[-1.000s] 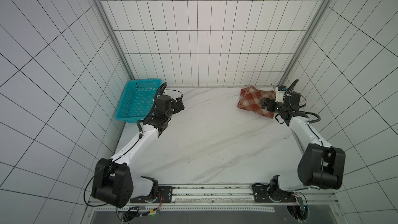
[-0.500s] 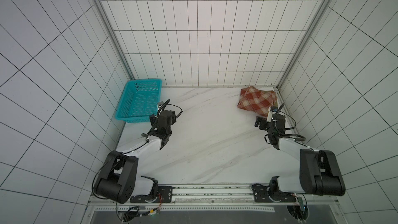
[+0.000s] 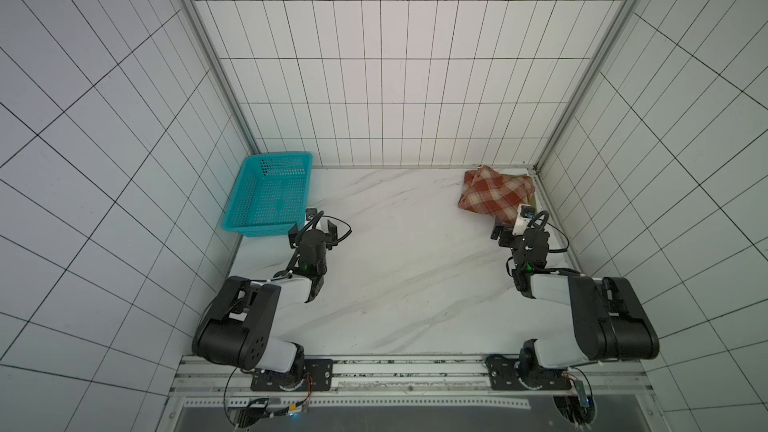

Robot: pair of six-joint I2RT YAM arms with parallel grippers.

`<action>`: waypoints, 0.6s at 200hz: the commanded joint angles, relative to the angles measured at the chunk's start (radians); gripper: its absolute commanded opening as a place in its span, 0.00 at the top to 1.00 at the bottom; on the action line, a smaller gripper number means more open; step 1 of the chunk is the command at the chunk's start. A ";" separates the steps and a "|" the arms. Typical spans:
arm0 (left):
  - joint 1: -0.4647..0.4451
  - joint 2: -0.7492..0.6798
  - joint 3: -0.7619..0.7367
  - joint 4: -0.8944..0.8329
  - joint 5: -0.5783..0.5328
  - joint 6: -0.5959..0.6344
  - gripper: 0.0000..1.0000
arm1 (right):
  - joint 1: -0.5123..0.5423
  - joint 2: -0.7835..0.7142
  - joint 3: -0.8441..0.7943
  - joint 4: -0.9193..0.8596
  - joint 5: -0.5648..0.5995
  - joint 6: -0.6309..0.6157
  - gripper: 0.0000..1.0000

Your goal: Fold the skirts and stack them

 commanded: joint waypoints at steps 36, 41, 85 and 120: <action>0.099 0.078 -0.017 0.169 0.173 -0.023 0.03 | -0.007 0.059 -0.097 0.241 -0.022 -0.004 0.00; 0.099 0.085 -0.011 0.172 0.173 -0.019 0.03 | -0.011 0.071 -0.099 0.270 -0.024 -0.005 0.00; 0.099 0.117 -0.050 0.306 0.183 -0.001 0.03 | -0.013 0.055 -0.097 0.238 -0.028 -0.004 0.01; 0.099 0.107 -0.043 0.274 0.183 -0.003 0.03 | -0.012 0.058 -0.099 0.248 -0.028 -0.003 0.00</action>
